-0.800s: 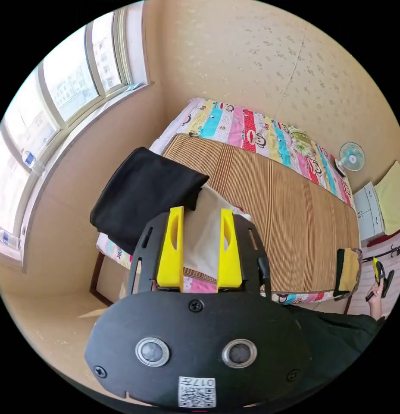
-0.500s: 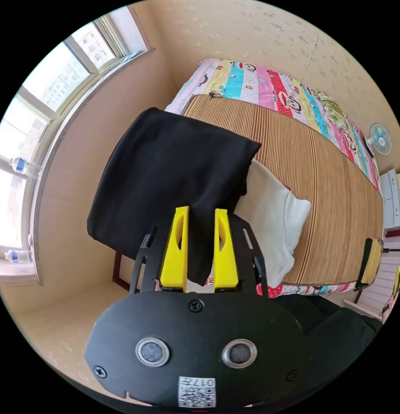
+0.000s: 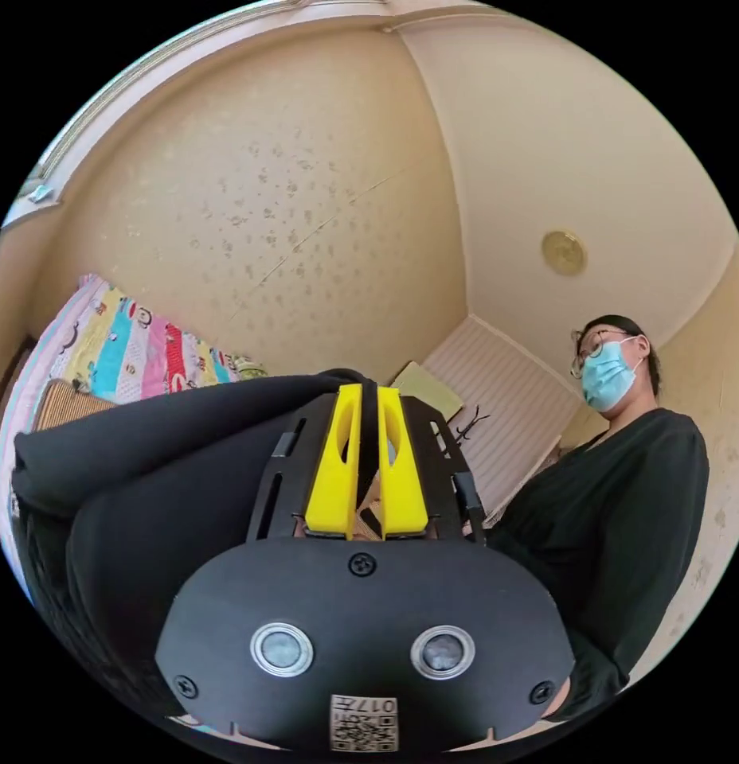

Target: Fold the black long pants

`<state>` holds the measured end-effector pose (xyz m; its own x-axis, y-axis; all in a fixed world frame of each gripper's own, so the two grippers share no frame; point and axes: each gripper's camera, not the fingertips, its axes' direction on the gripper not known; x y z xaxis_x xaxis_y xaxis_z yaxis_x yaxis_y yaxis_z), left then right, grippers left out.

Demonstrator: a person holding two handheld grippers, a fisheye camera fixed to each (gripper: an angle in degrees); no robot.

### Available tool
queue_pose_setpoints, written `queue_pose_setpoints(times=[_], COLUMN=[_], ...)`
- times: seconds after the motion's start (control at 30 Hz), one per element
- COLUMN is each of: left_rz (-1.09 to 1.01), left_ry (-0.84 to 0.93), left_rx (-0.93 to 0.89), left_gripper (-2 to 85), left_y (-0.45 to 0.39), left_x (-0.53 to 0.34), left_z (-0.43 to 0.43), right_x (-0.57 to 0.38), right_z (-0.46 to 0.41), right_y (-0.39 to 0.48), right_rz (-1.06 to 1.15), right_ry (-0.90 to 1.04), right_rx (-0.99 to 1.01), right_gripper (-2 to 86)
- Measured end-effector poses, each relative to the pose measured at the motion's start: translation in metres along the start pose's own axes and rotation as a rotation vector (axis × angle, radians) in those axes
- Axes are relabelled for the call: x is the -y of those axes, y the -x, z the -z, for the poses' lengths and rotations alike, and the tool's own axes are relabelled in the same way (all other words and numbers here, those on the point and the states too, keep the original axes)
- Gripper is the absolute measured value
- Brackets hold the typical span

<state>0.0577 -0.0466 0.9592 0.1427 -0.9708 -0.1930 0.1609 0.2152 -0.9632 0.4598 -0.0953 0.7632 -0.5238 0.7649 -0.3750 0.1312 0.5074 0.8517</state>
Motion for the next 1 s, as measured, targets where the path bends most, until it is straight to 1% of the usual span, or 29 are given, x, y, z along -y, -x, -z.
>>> queue_pose_setpoints(times=[0.07,0.13,0.17,0.23,0.3,0.33,0.37,0.4,0.43,0.47,0.53,0.57,0.63,0.67,0.7,0.73,0.8,0.87,0.9,0.93,0.97,1.0], left_rz=[-0.092,-0.177,-0.208,-0.285,-0.256,-0.207,-0.184,-0.166,-0.169,-0.169,-0.159,-0.15,-0.138,-0.129,-0.108,-0.098,-0.064,-0.023,0.002,0.017,0.021,0.017], left_ry=[-0.015,-0.062,-0.092,-0.27,-0.352,-0.388,-0.399,-0.404,-0.384,-0.372,-0.313,-0.289,-0.172,-0.144,-0.08,-0.021,0.078,0.167,0.229,0.298,0.334,0.411], left_rx=[-0.091,-0.26,-0.313,-0.509,-0.587,-0.623,-0.648,-0.723,-0.813,-0.849,-0.919,-0.934,-1.0,-1.013,-1.037,-1.064,-1.12,-1.159,-1.18,-1.196,-1.203,-1.213], left_gripper=[2.0,1.1,0.9,0.6,0.4,0.3,0.3,0.2,0.2,0.2,0.2,0.1,0.1,0.1,0.1,0.1,0.1,0.1,0.1,0.0,0.0,-0.1], left_y=[-0.023,-0.051,-0.058,-0.081,-0.089,-0.091,-0.092,-0.095,-0.099,-0.103,-0.121,-0.126,-0.151,-0.157,-0.17,-0.183,-0.198,-0.21,-0.216,-0.221,-0.223,-0.228], left_x=[0.02,0.037,0.039,0.041,0.042,0.041,0.041,0.04,0.039,0.039,0.036,0.035,0.031,0.029,0.023,0.014,-0.004,-0.028,-0.045,-0.062,-0.071,-0.088], left_z=[-0.024,-0.05,-0.053,-0.058,-0.069,-0.082,-0.09,-0.11,-0.133,-0.145,-0.198,-0.214,-0.278,-0.294,-0.326,-0.356,-0.397,-0.431,-0.448,-0.463,-0.469,-0.479], right_x=[0.005,0.012,0.017,0.024,0.035,0.037,0.042,0.048,0.051,0.058,0.07,0.078,0.092,0.101,0.108,0.111,0.119,0.128,0.137,0.142,0.151,0.161], right_z=[0.002,0.005,0.007,0.01,0.015,0.016,0.018,0.019,0.02,0.021,0.018,0.015,-0.002,-0.021,-0.04,-0.048,-0.081,-0.106,-0.117,-0.121,-0.125,-0.123], right_y=[-0.005,-0.01,-0.012,-0.014,-0.016,-0.016,-0.017,-0.016,-0.017,-0.017,-0.022,-0.028,-0.046,-0.061,-0.077,-0.085,-0.116,-0.131,-0.14,-0.146,-0.157,-0.167], right_rz=[0.012,0.032,0.055,0.101,0.175,0.194,0.231,0.268,0.287,0.321,0.338,0.332,0.222,0.119,0.018,-0.029,-0.262,-0.392,-0.452,-0.482,-0.533,-0.548], right_ry=[-0.005,-0.003,-0.002,0.003,0.021,0.027,0.038,0.055,0.069,0.106,0.17,0.202,0.282,0.366,0.421,0.423,0.363,0.363,0.34,0.323,0.298,0.271], right_rx=[0.017,0.031,0.039,0.048,0.073,0.08,0.094,0.11,0.121,0.151,0.237,0.34,0.513,0.662,0.833,0.915,1.154,1.256,1.308,1.322,1.31,1.249], right_gripper=[-0.5,-0.5,-0.5,-0.5,-0.4,-0.4,-0.3,-0.2,-0.2,0.1,0.9,1.7,6.8,10.9,14.4,15.8,18.7,18.9,17.6,17.0,12.3,8.1])
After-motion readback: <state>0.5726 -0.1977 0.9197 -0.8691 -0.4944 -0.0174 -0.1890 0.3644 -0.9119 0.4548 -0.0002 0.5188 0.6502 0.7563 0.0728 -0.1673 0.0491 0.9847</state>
